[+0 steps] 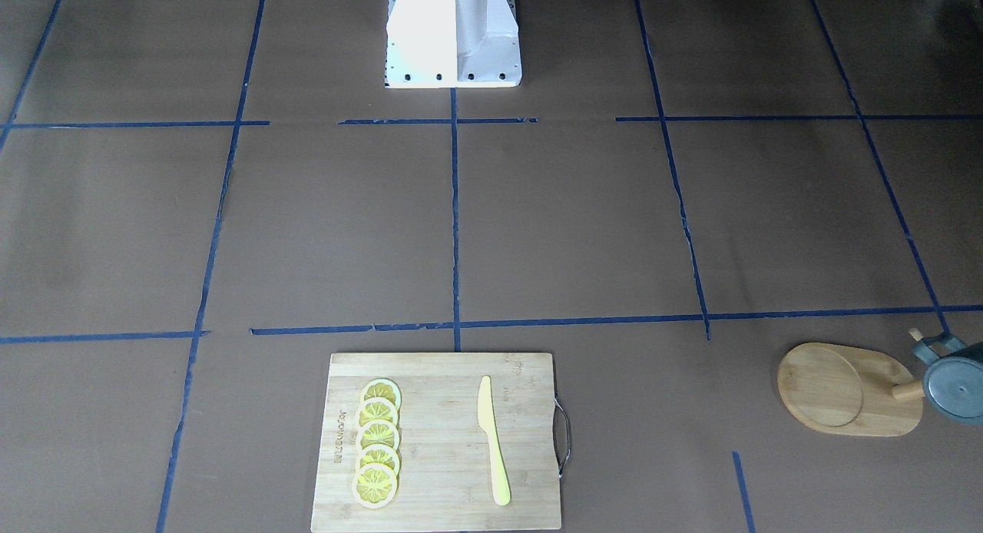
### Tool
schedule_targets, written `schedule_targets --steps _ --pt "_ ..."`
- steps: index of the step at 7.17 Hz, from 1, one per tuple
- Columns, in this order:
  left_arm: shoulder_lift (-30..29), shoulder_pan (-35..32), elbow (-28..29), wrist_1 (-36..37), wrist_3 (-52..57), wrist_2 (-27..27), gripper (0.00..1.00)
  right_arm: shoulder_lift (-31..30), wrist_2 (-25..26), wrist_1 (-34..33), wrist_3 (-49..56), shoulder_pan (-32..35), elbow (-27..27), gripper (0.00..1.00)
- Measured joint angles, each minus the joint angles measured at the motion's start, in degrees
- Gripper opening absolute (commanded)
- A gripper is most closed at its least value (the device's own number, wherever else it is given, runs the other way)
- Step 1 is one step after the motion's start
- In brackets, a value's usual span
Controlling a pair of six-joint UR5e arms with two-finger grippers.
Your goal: Hang cup on storage rack
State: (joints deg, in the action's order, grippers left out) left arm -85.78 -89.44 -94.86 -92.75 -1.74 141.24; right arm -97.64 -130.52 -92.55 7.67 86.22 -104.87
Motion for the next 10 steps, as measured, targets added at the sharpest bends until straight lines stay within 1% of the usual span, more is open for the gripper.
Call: schedule_targets --steps 2,3,10 --pt "0.3 0.2 -0.2 0.3 2.0 -4.6 1.0 0.1 0.0 0.0 0.0 0.0 0.0 1.0" --pt "1.1 0.2 -0.2 0.3 2.2 -5.6 1.0 0.1 0.0 0.0 0.0 0.0 0.0 1.0" --pt "3.1 0.5 -0.3 0.2 2.4 -6.2 1.0 0.3 0.0 0.1 0.1 -1.0 -0.3 1.0"
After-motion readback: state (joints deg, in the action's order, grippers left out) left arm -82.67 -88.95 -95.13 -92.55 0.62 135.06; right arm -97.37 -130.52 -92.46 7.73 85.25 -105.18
